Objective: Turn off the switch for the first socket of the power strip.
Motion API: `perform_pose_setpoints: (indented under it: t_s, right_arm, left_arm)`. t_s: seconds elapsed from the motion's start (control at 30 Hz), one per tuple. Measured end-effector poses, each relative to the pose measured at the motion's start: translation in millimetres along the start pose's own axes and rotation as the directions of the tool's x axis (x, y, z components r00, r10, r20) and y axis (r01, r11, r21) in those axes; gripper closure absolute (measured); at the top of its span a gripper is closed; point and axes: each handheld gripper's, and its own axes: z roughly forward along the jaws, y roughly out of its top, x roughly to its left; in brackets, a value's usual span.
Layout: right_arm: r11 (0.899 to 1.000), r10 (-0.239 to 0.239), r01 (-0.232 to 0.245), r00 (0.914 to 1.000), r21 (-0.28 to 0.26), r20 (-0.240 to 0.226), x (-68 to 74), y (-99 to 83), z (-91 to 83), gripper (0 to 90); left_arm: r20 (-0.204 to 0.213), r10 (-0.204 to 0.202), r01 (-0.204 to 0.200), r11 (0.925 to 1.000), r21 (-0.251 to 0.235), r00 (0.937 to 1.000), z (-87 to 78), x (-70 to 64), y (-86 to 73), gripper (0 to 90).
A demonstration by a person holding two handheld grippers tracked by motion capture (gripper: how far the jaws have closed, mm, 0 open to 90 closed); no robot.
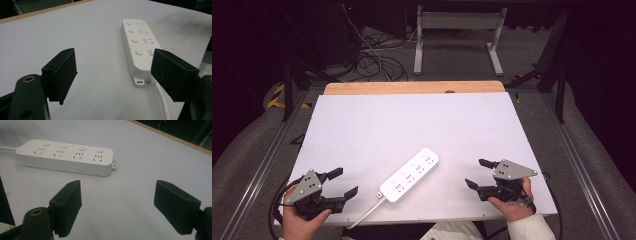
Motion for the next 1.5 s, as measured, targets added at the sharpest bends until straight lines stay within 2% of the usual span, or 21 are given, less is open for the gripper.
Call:
perform_pose_setpoints:
  t_s: [0.37, 0.67, 0.73, 0.77, 0.93, 1.13, 1.37, 1.5]
  right_arm:
    - [1.000, -0.002, 0.002, 1.0000, 0.000, 0.002, -0.3, -0.2, 0.3, 22.7]
    - [1.000, -0.005, 0.005, 1.0000, 0.001, -0.001, 0.2, 0.3, 0.5, 22.7]
    - [1.000, -0.002, 0.002, 1.0000, 0.001, -0.002, 0.3, 0.1, 0.6, 22.7]
    - [1.000, -0.002, 0.002, 1.0000, 0.001, -0.002, 0.3, 0.1, 0.7, 22.7]
    - [1.000, -0.004, 0.004, 1.0000, 0.003, -0.005, 0.5, 0.1, 1.0, 22.7]
    - [1.000, -0.005, 0.005, 1.0000, 0.006, -0.004, 0.7, -0.1, 1.8, 22.7]
    - [1.000, -0.009, 0.009, 0.9999, 0.011, -0.009, 1.1, -0.5, 2.4, 22.8]
    - [1.000, -0.006, 0.006, 0.9999, 0.010, -0.011, 1.0, -0.8, 2.6, 22.8]
  left_arm:
    - [-0.015, 0.005, -0.005, 0.9999, 0.010, 0.9999, -1.0, -1.0, 2.2, 23.4]
    - [-0.012, 0.007, -0.006, 0.9996, 0.027, 0.9999, -4.0, -2.2, 5.7, 30.2]
    - [-0.007, 0.004, -0.004, 0.9996, 0.028, 1.0000, -4.0, -2.3, 7.4, 31.1]
    - [0.014, -0.007, 0.006, 0.9996, 0.029, 0.9999, -4.5, -1.8, 10.1, 32.2]
    - [0.046, -0.017, 0.015, 0.9994, 0.031, 0.9988, -3.8, -2.5, 19.2, 38.4]
    - [0.057, -0.001, -0.001, 0.9990, 0.045, 0.9984, 1.2, -4.8, 27.9, 41.8]
    - [0.062, -0.002, -0.001, 0.9983, 0.057, 0.9981, 10.4, -8.3, 37.8, 42.0]
    - [0.081, -0.003, -0.002, 0.9981, 0.061, 0.9967, 16.4, -11.1, 43.5, 42.8]
